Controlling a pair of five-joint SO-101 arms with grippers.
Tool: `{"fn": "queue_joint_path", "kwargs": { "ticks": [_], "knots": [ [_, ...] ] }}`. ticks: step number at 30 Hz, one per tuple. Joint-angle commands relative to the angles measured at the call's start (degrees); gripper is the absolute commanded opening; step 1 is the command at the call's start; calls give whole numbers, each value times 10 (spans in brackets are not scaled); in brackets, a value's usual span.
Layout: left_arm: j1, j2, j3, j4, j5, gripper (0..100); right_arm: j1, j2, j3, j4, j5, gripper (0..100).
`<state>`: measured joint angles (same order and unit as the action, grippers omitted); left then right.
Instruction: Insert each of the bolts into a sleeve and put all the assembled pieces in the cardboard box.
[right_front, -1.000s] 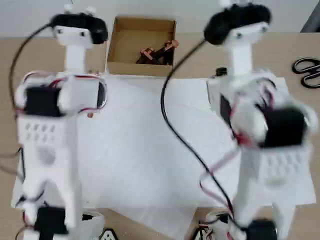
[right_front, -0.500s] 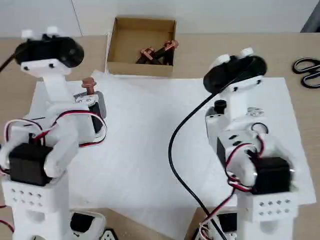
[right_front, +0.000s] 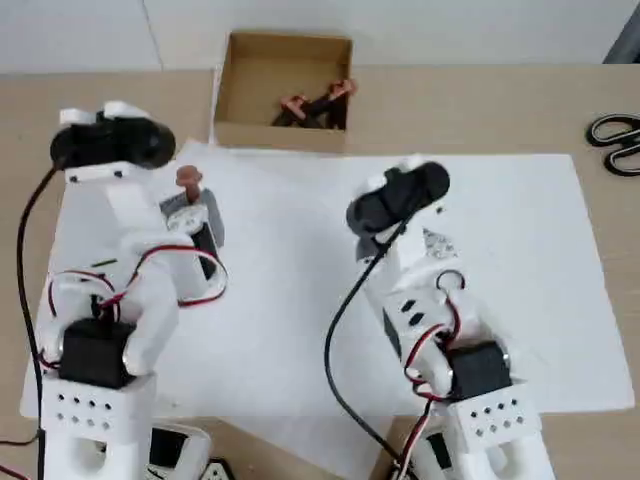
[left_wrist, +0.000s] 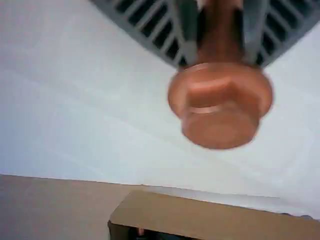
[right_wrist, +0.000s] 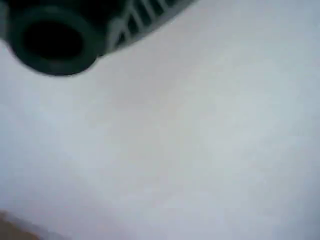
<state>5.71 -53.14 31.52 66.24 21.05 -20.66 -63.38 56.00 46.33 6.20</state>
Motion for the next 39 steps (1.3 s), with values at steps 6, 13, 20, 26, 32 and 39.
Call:
{"fn": "queue_joint_path", "kwargs": {
  "ticks": [6,13,20,26,32,39],
  "knots": [
    [4,-61,84,-114,48,6,-85,-123,168,-133,3,6],
    [66,-88,114,-155,63,6,-98,-233,270,-188,-31,6],
    [118,-90,133,-188,64,6,-133,-283,322,-187,-108,6],
    [156,-91,204,-291,64,6,-144,-287,345,-189,-111,6],
    [183,-91,239,-316,64,6,-162,-287,346,-189,-111,6],
    [192,-90,241,-314,64,6,-183,-287,346,-189,-108,6]
  ]
}}
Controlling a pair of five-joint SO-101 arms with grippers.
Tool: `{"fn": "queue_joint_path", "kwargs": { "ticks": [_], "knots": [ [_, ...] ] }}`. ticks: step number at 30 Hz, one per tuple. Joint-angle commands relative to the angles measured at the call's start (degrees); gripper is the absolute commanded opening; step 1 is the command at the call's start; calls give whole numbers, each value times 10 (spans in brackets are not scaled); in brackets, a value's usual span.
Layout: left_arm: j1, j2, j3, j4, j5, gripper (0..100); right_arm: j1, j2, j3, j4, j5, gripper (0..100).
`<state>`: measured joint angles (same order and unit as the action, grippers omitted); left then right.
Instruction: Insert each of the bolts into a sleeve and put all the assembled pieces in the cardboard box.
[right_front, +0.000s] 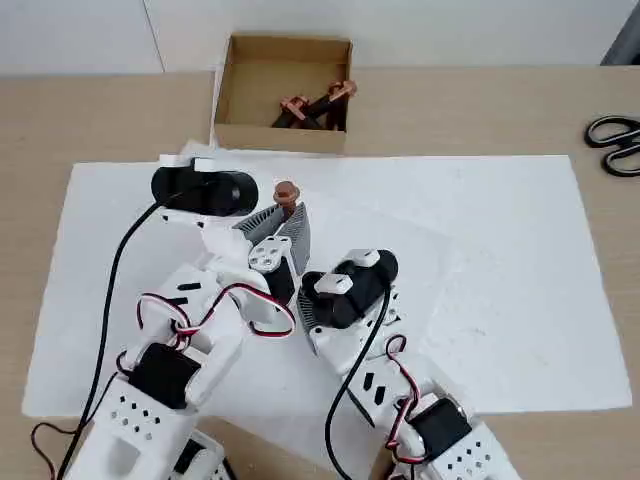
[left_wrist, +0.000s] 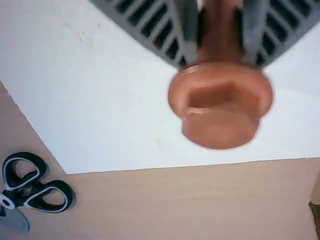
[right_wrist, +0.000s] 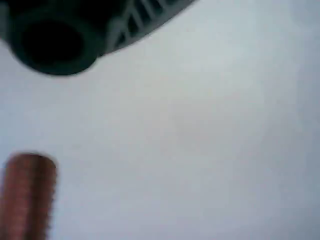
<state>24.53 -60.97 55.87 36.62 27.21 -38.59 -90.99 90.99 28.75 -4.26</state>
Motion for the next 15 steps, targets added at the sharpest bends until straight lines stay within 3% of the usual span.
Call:
{"fn": "queue_joint_path", "kwargs": {
  "ticks": [1,15],
  "knots": [
    [4,-11,2,-18,3,6,-4,-11,-4,-13,-4,6],
    [28,-12,24,11,3,6,-3,-11,-4,-13,-4,6]
  ]
}}
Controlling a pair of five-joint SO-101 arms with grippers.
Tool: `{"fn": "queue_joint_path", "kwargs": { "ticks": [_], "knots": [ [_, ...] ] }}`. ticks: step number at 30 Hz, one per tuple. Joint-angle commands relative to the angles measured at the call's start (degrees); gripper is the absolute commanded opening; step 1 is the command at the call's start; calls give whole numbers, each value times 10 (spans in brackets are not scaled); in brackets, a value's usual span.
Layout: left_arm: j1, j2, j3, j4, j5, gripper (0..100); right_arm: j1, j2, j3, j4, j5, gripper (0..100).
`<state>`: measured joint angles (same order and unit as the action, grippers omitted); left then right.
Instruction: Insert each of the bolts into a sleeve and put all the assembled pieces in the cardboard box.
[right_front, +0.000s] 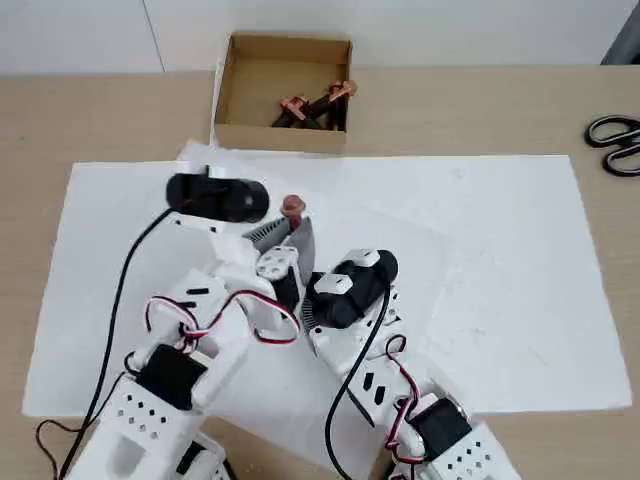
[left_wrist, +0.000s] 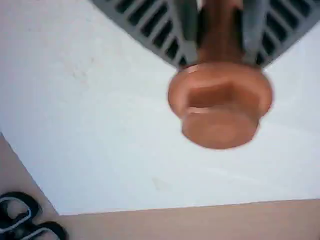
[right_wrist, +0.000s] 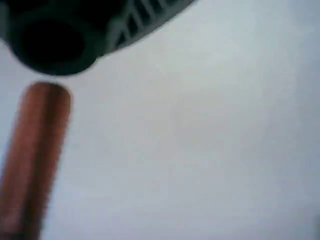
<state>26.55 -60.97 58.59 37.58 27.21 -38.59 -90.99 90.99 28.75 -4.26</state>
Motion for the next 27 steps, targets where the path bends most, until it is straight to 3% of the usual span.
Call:
{"fn": "queue_joint_path", "kwargs": {
  "ticks": [1,15,27],
  "knots": [
    [10,-12,-3,1,3,6,-3,-11,-4,-13,-4,6],
    [11,-12,25,4,2,6,-2,-12,-5,-13,-4,6],
    [11,-12,25,68,0,6,-1,-12,-5,-13,-4,6]
  ]
}}
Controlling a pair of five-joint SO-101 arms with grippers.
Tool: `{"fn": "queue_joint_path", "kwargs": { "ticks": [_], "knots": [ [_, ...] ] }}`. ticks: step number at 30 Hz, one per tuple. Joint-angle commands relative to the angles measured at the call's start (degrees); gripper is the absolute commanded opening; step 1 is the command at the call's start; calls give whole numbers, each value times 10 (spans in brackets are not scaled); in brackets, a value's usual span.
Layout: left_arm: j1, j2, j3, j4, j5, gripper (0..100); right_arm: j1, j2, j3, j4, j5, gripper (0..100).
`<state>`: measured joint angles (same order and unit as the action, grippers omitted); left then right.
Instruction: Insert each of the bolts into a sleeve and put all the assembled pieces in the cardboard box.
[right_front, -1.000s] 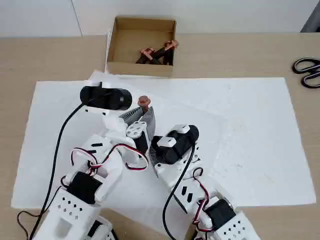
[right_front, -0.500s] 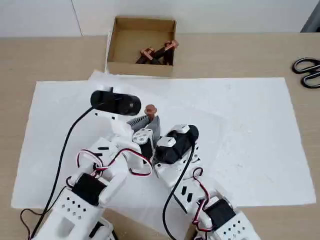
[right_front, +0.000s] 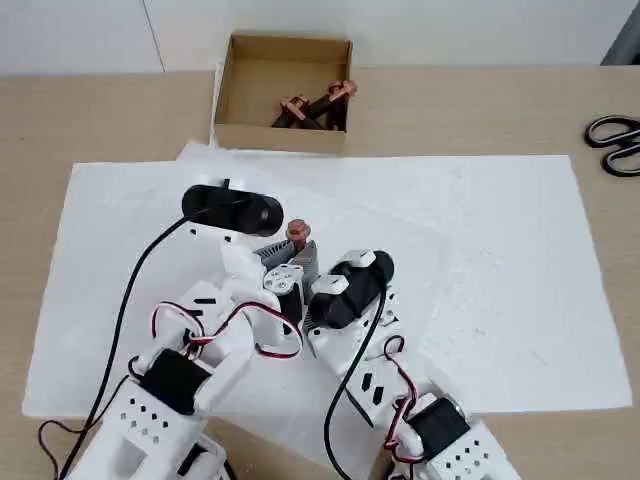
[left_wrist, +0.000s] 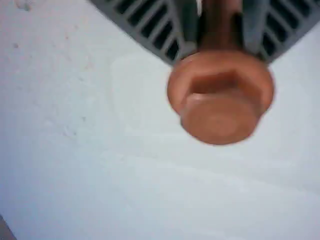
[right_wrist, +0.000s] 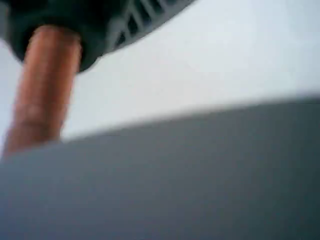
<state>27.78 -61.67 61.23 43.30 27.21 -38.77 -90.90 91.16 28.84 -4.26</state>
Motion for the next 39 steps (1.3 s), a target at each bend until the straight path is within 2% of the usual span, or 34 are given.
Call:
{"fn": "queue_joint_path", "kwargs": {
  "ticks": [1,8,13,35,37,39],
  "knots": [
    [-1,-5,-1,11,0,6,0,-13,-7,-14,-4,6],
    [2,-5,-1,10,-40,6,0,-13,-7,-14,-4,6],
    [30,-5,-1,11,-58,6,0,-13,-7,-14,-4,6],
    [33,-5,-4,77,-55,8,0,-13,-7,-14,-4,6],
    [33,-5,-4,79,-56,25,0,-13,-7,-14,-4,6],
    [33,-5,-6,91,-55,92,0,-13,-7,-14,-4,6]
  ]
}}
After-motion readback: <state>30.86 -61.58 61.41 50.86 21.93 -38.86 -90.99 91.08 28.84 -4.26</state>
